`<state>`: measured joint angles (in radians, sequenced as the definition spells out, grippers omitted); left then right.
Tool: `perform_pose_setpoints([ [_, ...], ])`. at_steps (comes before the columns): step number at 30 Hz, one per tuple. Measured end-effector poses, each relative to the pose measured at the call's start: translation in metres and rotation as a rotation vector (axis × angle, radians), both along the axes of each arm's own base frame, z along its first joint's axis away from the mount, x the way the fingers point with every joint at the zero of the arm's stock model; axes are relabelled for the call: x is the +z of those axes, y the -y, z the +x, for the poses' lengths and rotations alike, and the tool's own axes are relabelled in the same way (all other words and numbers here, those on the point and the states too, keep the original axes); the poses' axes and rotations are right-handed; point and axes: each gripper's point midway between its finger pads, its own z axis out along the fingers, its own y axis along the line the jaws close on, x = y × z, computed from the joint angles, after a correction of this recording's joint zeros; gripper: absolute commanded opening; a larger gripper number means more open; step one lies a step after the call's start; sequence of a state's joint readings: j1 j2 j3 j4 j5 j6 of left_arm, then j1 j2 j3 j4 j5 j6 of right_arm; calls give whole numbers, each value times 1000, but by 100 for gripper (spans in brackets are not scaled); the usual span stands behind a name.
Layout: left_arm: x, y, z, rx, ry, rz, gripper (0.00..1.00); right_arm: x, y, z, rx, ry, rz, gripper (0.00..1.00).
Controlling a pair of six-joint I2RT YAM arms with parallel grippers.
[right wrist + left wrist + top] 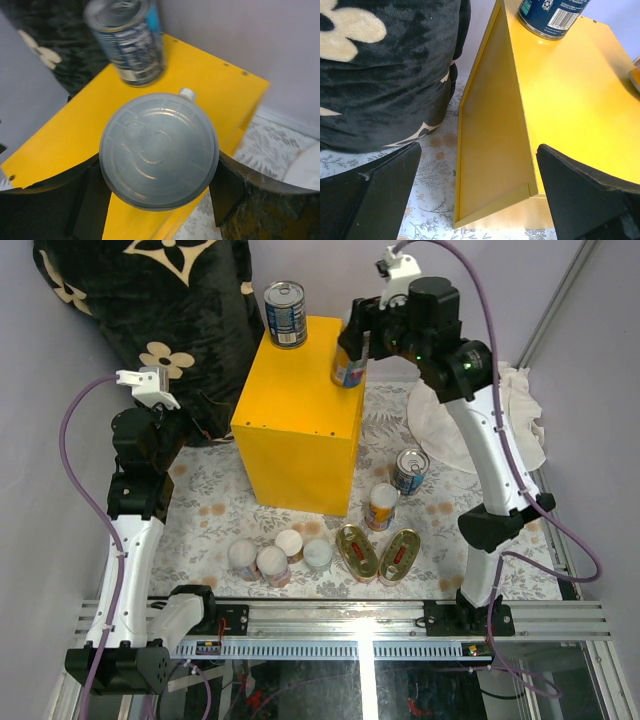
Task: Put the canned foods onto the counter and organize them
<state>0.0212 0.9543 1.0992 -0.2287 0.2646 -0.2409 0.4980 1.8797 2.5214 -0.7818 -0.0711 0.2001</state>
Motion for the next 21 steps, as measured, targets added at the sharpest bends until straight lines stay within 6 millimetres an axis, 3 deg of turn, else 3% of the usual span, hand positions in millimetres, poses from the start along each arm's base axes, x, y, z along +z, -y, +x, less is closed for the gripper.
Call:
perform_pose_setpoints([
  [5, 0, 0, 0, -4, 2, 6, 100, 2, -60, -27, 163, 55, -28, 0],
  [8, -2, 1, 2, -8, -2, 7, 100, 1, -84, -42, 245, 72, -38, 5],
  [9, -3, 1, 3, -9, -6, 6, 100, 1, -87, -43, 255, 79, -44, 10],
  [13, -12, 3, 9, -23, -32, 4, 100, -1, -86, -35, 249, 113, -74, 67],
  [15, -14, 4, 12, -27, -39, 0, 100, -3, -86, -29, 242, 128, -86, 87],
  [18, -14, 4, 14, -32, -39, -3, 100, -4, -87, -21, 233, 155, -96, 100],
  [21, -15, 3, 17, -34, -38, -4, 100, -11, -90, -16, 234, 161, -106, 100],
])
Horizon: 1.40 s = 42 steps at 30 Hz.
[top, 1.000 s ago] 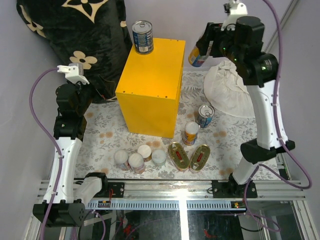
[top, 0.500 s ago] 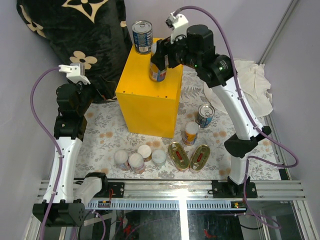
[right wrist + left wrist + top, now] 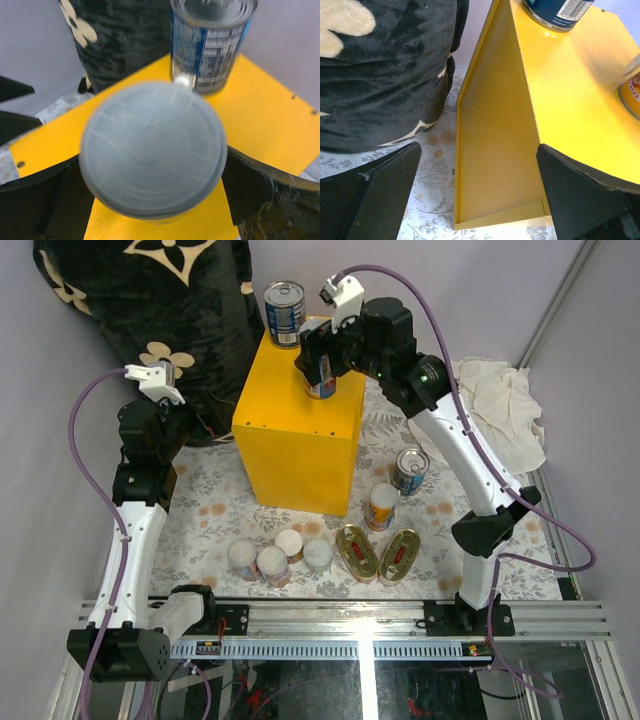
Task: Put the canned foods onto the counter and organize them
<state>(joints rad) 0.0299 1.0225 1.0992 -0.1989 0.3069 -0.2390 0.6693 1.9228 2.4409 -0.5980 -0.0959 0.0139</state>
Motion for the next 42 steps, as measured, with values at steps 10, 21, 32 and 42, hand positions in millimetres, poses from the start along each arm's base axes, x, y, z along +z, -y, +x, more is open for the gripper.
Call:
perform_pose_setpoints([
  [10, -6, -2, 4, 2, -17, -2, 100, -71, 24, -28, -6, -65, -46, 100],
  [21, -9, -2, 9, -5, -27, -14, 100, -39, 47, -32, -35, 65, 63, 75],
  [32, -10, -4, 9, -1, -29, -14, 100, -48, 12, 4, 45, 36, 90, 62],
  [42, -11, -6, 10, 4, -31, -13, 100, -50, -14, 27, 76, 23, 137, 61],
])
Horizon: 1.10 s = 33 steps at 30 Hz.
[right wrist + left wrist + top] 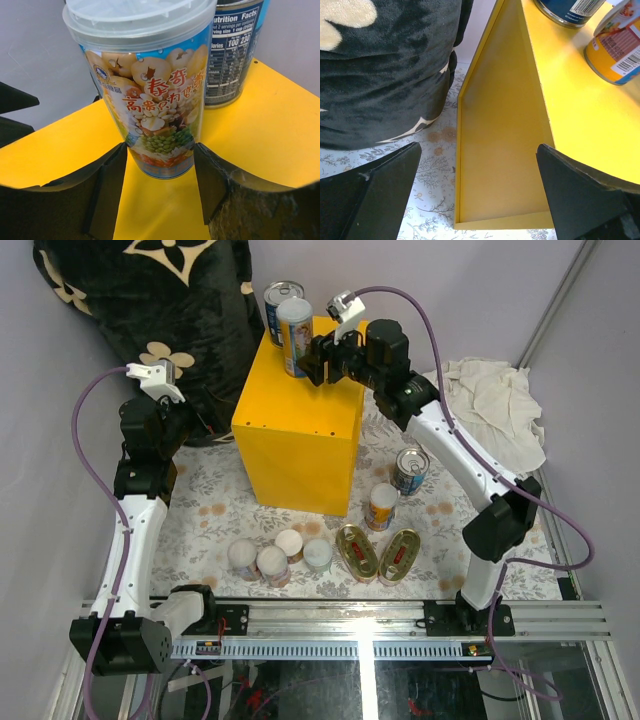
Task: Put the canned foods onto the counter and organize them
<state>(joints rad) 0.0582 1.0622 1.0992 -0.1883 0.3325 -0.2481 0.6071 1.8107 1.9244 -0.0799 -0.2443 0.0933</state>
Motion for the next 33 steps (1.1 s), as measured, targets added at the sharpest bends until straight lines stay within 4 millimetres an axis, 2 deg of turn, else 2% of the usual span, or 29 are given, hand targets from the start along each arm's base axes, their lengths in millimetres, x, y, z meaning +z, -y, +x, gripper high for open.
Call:
perform_pose_setpoints([
  [18, -4, -6, 2, 14, -11, 5, 100, -5, -28, 26, 46, 0, 27, 61],
  [33, -8, -13, 5, 30, -24, 3, 100, -10, -35, 22, 96, -10, 23, 63],
])
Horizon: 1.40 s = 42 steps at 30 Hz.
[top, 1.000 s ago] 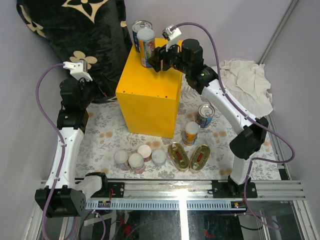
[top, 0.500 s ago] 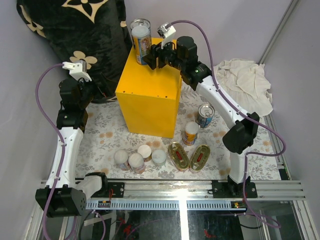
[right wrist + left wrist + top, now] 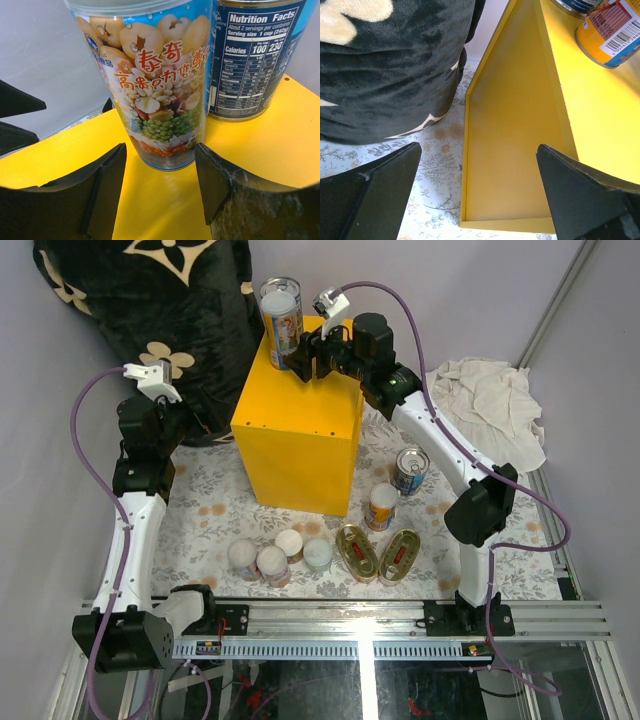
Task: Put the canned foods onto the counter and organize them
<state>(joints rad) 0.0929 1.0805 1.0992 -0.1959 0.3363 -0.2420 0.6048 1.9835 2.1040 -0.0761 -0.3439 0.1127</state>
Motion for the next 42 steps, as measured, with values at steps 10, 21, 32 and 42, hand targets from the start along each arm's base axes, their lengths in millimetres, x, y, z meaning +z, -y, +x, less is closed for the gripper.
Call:
perform_pose_setpoints([
  [10, 0, 1, 0, -6, 0, -2, 100, -1, -5, -3, 38, -1, 12, 62],
  [21, -1, 2, -1, -16, -6, -16, 100, -9, -8, 0, 38, -21, 23, 82],
  [32, 3, 8, -5, -39, 0, -36, 100, 1, 146, -49, -332, 39, 169, 100],
  [42, 6, 13, -9, -59, 10, -40, 100, -43, 291, -97, -878, -51, 187, 99],
])
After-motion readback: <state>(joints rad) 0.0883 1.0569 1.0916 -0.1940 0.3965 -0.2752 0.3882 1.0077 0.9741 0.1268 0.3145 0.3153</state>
